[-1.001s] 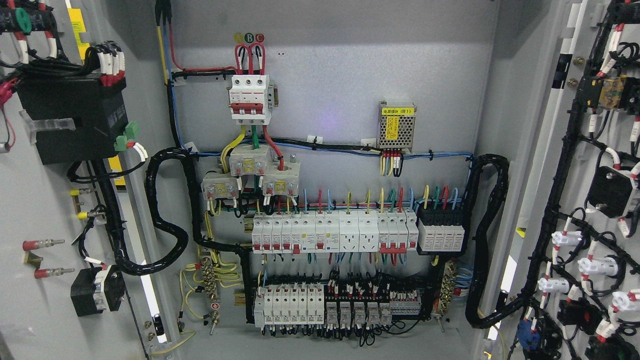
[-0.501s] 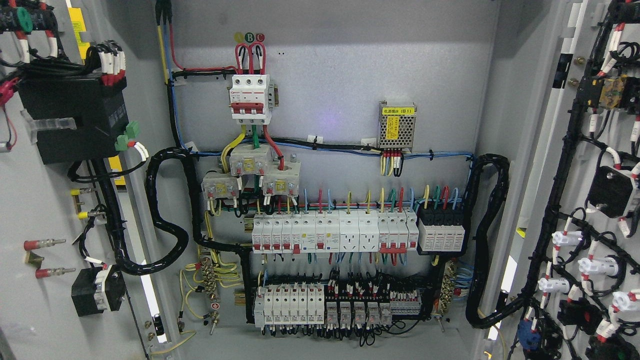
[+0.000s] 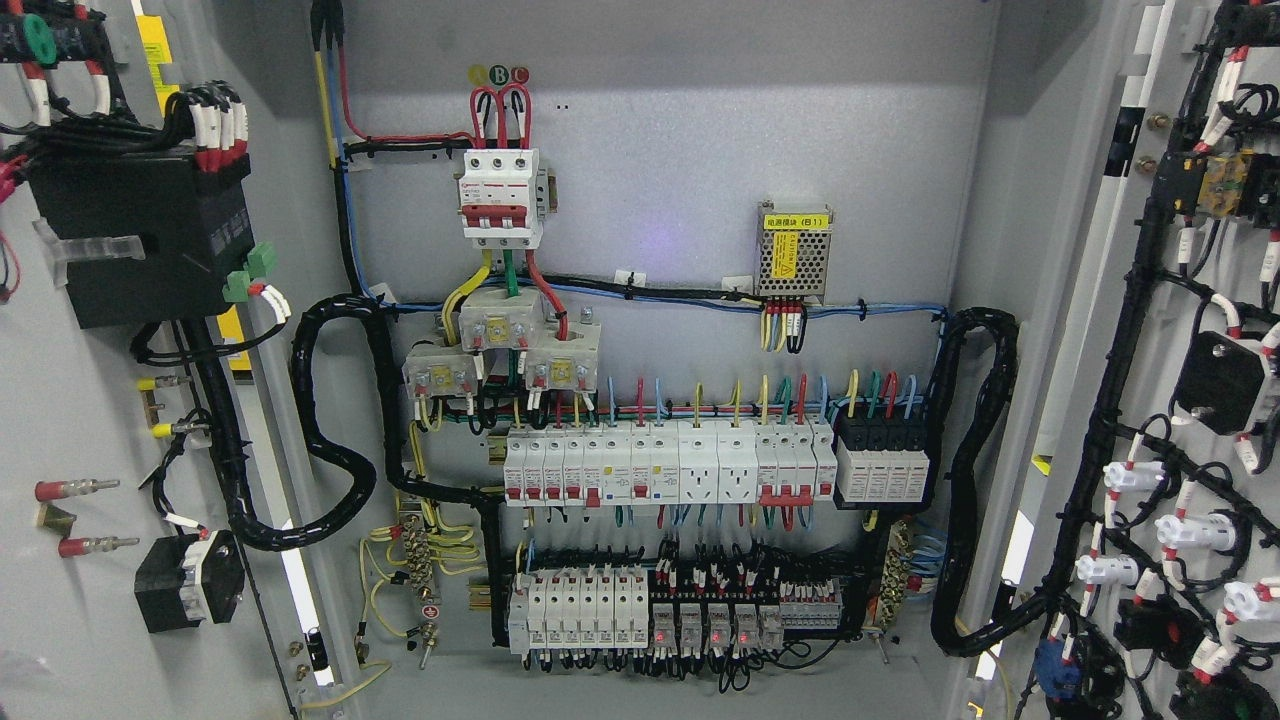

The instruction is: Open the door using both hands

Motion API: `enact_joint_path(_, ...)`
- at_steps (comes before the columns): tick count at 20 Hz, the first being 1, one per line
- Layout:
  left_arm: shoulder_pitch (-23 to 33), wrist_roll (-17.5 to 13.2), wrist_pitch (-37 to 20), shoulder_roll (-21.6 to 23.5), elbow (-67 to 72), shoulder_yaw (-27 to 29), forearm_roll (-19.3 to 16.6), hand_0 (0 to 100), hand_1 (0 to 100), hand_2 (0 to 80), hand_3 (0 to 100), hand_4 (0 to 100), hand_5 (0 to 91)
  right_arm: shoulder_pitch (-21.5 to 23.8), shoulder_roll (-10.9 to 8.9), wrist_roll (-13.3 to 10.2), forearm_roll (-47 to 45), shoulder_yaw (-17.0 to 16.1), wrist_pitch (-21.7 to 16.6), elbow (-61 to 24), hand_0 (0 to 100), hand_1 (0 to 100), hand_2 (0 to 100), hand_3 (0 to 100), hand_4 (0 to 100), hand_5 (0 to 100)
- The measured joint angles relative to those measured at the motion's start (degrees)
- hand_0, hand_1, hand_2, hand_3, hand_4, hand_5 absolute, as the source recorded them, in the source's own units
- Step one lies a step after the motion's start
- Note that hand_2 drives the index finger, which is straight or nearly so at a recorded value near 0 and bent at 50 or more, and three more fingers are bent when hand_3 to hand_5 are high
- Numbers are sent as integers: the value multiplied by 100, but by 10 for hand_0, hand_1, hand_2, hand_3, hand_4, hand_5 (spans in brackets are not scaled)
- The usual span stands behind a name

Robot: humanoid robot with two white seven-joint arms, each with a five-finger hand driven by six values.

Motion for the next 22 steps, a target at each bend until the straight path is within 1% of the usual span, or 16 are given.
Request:
enact_joint_path(3, 0, 0, 0, 0, 0, 0, 0, 0, 0, 0, 0, 0, 0, -84, 32, -108, -13, 23, 0, 94, 213, 144, 0, 0, 0, 0)
enact_joint_path(7, 0, 0, 1, 0, 0, 0, 0, 0, 0, 0, 0, 0, 0, -181, 63, -192, -30, 53, 0, 190, 214, 144, 0, 0, 0, 0)
enact_joint_path(14, 0, 0, 1, 0, 0, 0, 0, 0, 0, 0, 0, 0, 0, -352, 109, -210, -45, 130, 0, 261, 214, 144, 0, 0, 0, 0)
enact_joint_path(22, 0, -1, 1, 0, 0, 1, 0, 0, 0, 0, 0, 0, 0, -525, 145, -212, -52, 300, -8, 286, 213, 144, 0, 0, 0, 0)
